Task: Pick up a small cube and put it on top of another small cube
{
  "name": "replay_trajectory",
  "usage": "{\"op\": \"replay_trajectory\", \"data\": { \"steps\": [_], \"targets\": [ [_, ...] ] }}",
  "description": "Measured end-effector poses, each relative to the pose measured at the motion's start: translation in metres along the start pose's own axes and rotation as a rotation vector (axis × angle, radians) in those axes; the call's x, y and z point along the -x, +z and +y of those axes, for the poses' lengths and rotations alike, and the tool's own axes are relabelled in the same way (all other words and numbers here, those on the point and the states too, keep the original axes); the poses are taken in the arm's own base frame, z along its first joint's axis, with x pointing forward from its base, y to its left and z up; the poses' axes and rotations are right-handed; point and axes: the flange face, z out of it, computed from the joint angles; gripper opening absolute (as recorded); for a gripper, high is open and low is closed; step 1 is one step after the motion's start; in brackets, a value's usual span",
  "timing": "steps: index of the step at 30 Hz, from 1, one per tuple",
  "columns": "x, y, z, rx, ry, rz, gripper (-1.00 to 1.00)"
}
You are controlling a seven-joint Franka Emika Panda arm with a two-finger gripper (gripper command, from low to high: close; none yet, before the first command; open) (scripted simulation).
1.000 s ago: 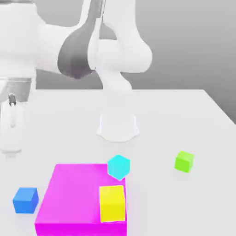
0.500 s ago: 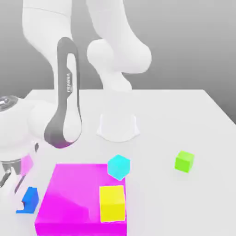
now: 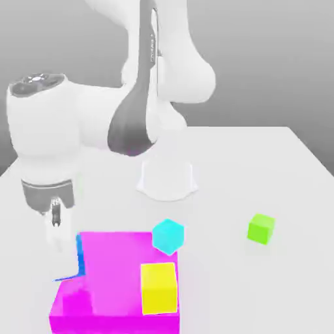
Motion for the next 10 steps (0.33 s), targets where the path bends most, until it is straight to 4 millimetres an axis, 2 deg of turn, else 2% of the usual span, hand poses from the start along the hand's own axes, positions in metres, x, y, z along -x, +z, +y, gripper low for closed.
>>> {"op": "replay_trajectory", "data": {
  "steps": [2, 4, 5, 6, 7, 10],
  "targets": [
    [0.053, -0.025, 0.008, 0.002, -0.152, -0.001, -1.00],
    [0.097, -0.016, 0.019, 0.003, -0.263, 0.001, -1.00],
    [0.106, -0.004, 0.022, 0.003, -0.285, 0.001, -1.00],
    [0.077, 0.010, 0.014, 0.003, -0.225, 0.000, -1.00],
    [0.066, 0.021, 0.012, 0.003, -0.202, 0.000, 1.00],
    [0.066, 0.021, 0.012, 0.003, -0.201, 0.000, 1.00]
  ]
}}
